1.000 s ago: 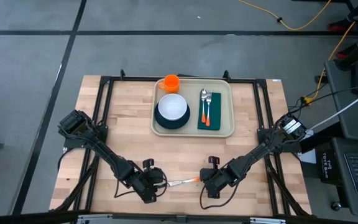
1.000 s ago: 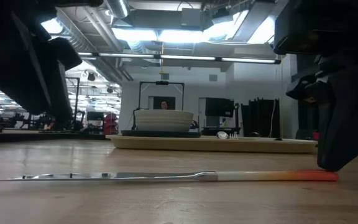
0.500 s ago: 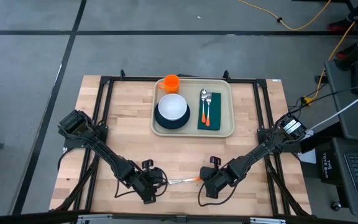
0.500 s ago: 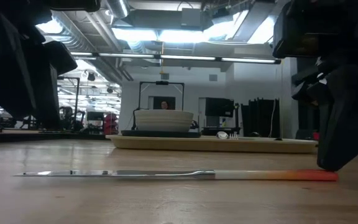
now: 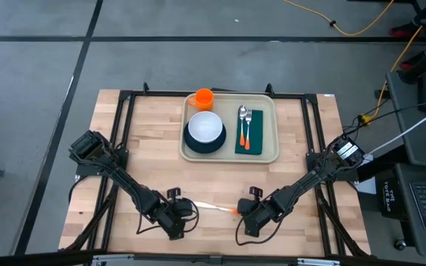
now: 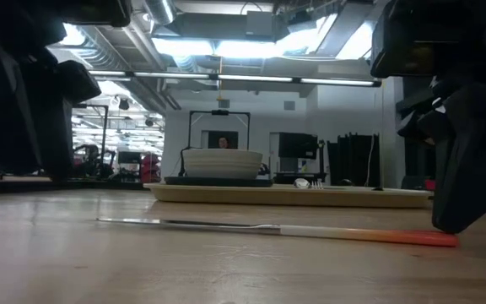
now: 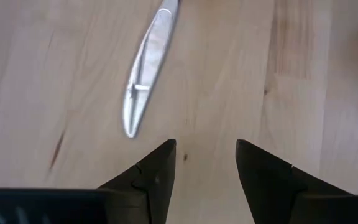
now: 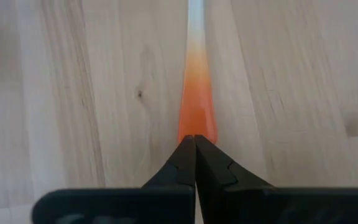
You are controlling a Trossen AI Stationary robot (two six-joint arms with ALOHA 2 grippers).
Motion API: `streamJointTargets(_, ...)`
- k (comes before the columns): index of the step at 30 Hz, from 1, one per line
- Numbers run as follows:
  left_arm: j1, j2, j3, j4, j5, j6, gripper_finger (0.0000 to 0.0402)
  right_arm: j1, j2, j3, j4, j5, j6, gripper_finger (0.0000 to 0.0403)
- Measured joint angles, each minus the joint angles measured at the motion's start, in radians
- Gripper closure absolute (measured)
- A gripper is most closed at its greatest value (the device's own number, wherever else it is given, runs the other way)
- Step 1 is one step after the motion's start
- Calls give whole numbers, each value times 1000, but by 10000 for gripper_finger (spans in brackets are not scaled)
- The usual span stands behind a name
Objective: Set up tray
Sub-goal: Put the orange knife on top of the green napkin to the right of the orange fork on the gray serving tray
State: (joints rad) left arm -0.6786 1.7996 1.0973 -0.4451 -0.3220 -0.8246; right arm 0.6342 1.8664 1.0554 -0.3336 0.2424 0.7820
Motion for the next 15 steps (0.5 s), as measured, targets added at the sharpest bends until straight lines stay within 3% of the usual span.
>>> streamJointTargets(15,35,5,0,-6,-32,211,234,0,0,0,0,1,-24,402)
